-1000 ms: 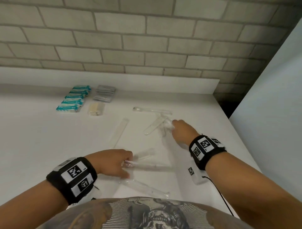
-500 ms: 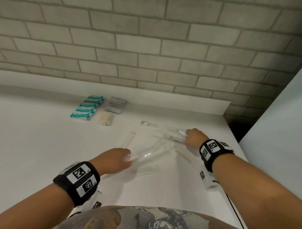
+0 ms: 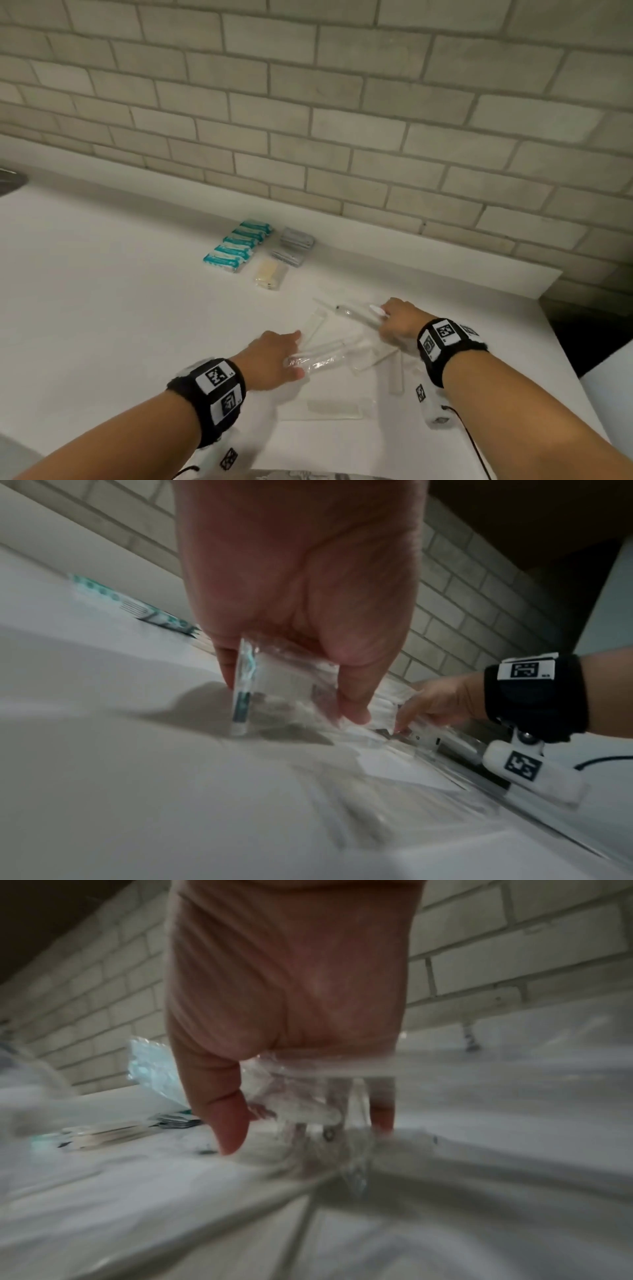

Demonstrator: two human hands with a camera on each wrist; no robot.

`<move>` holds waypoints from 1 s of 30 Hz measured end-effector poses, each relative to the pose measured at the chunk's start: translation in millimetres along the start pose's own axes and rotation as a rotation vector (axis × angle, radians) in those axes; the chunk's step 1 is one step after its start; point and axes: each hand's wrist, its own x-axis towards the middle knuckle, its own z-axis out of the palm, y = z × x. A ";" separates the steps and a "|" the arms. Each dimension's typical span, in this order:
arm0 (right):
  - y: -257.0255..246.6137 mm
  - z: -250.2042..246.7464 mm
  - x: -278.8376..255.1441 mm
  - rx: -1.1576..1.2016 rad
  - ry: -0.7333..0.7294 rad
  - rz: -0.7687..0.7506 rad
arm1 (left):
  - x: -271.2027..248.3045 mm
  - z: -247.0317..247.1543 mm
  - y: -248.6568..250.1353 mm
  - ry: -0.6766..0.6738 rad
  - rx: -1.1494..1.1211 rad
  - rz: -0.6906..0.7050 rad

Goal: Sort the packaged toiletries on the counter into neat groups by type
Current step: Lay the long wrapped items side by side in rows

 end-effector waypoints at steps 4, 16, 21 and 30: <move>-0.9 8.0 -9.7 -0.079 -0.145 -0.027 | 2.7 4.3 16.9 -0.071 0.087 0.137; 15.1 -33.8 13.9 0.241 0.079 0.110 | 48.8 -38.7 40.7 -0.082 -0.365 0.137; 35.2 -48.0 46.3 0.491 0.486 0.270 | 114.1 -63.7 24.1 -0.094 -0.384 -0.012; -2.6 -5.4 37.5 0.112 0.023 -0.022 | 143.6 -43.0 -20.5 -0.043 -0.216 -0.008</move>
